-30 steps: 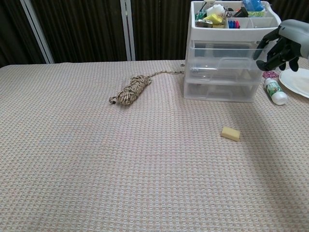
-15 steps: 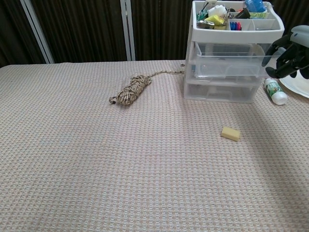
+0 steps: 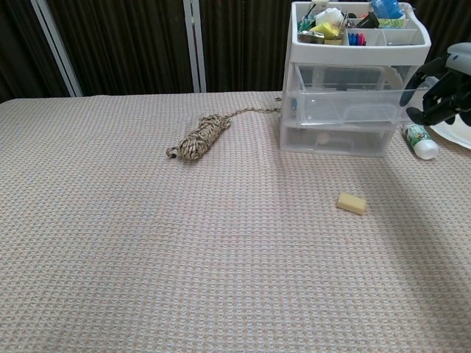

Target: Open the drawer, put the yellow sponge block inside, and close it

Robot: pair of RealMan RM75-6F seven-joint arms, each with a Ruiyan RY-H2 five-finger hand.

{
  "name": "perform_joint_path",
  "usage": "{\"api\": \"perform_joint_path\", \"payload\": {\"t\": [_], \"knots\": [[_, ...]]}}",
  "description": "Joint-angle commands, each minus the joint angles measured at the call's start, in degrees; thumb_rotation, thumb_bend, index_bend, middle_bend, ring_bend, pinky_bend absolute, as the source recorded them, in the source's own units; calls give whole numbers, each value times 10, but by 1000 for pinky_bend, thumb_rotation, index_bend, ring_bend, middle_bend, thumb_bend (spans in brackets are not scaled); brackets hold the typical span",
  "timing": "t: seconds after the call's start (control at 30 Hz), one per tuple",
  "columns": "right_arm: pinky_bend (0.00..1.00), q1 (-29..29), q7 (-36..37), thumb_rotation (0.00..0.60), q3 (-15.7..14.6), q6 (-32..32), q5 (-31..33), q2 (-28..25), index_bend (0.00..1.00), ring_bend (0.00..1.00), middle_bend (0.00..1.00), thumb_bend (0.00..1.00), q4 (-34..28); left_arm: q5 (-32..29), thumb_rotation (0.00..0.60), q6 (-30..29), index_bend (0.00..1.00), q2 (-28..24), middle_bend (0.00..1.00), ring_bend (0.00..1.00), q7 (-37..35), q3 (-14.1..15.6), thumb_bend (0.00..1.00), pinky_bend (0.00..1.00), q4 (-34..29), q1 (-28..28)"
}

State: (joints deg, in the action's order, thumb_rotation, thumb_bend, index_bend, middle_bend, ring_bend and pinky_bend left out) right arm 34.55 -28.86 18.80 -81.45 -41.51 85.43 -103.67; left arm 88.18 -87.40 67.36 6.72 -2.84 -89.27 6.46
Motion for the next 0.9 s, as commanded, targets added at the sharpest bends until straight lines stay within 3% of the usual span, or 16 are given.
{"api": "perform_joint_path", "payload": {"t": [0.03,0.17,0.27,0.5,0.7,0.9], "knots": [[747,-2,1,600,-1,-2,-8,-1,360,692,691,367,-2,0,600,0,37,0,0,0,0,0,149,0,0,0],[746,-5,4,600,-2,-1,-13,-3,187,688,685,263,-8,-1,600,0,37,0,0,0,1,0,150,0,0,0],[746,-9,4,600,-5,-2,-17,-7,135,688,682,215,-16,-1,600,0,37,1,0,0,1,-1,150,0,0,0],[746,-31,13,600,-29,-24,-70,-25,131,688,680,203,-62,-1,600,-1,37,1,0,0,1,-1,150,0,0,0],[746,-71,32,600,-96,-45,-177,-48,224,690,683,146,-118,1,600,-1,37,1,0,0,1,0,150,0,0,0],[746,-91,11,600,-158,-45,-254,-53,267,702,701,65,-120,4,600,-4,37,2,0,0,1,0,150,0,1,0]]}}
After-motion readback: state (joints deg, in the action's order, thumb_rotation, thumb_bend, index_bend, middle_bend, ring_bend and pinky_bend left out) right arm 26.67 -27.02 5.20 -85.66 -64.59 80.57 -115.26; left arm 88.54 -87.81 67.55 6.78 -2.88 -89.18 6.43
